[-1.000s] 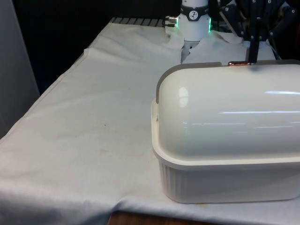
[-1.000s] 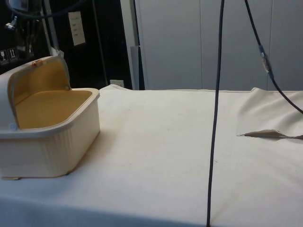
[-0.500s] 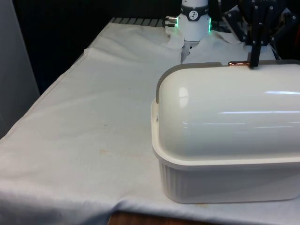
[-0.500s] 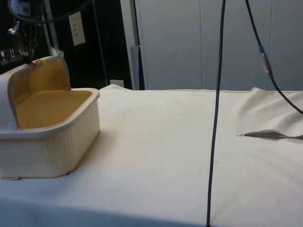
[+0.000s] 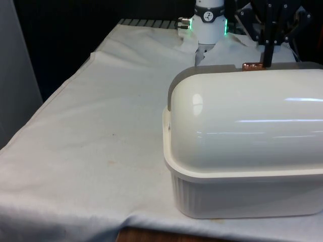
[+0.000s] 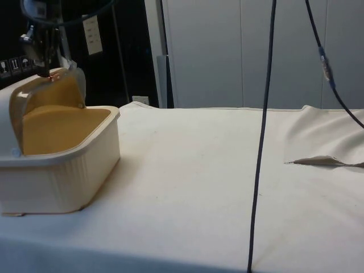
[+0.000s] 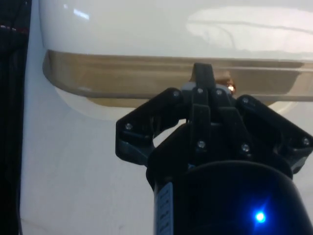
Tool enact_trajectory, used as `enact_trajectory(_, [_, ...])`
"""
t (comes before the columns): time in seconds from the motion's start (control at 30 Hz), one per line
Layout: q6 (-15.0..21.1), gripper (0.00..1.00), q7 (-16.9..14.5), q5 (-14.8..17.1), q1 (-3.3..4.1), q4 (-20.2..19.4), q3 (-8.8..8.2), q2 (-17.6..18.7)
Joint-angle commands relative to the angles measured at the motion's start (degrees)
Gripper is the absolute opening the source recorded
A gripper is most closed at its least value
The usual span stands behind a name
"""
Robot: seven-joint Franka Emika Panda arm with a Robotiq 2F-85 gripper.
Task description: Open the lid, then close it.
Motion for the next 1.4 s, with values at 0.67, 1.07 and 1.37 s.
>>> enact_trajectory(0.67, [1.1, 0.0, 0.0, -0.9, 0.52, -9.6, 0.23, -5.0])
enact_trajectory(1.07, [3.5, 0.0, 0.5, -1.5, 0.97, -18.0, 0.63, -9.4])
enact_trajectory(1.37, [3.3, 0.0, 0.3, -1.7, 0.97, -22.4, 1.09, -12.1])
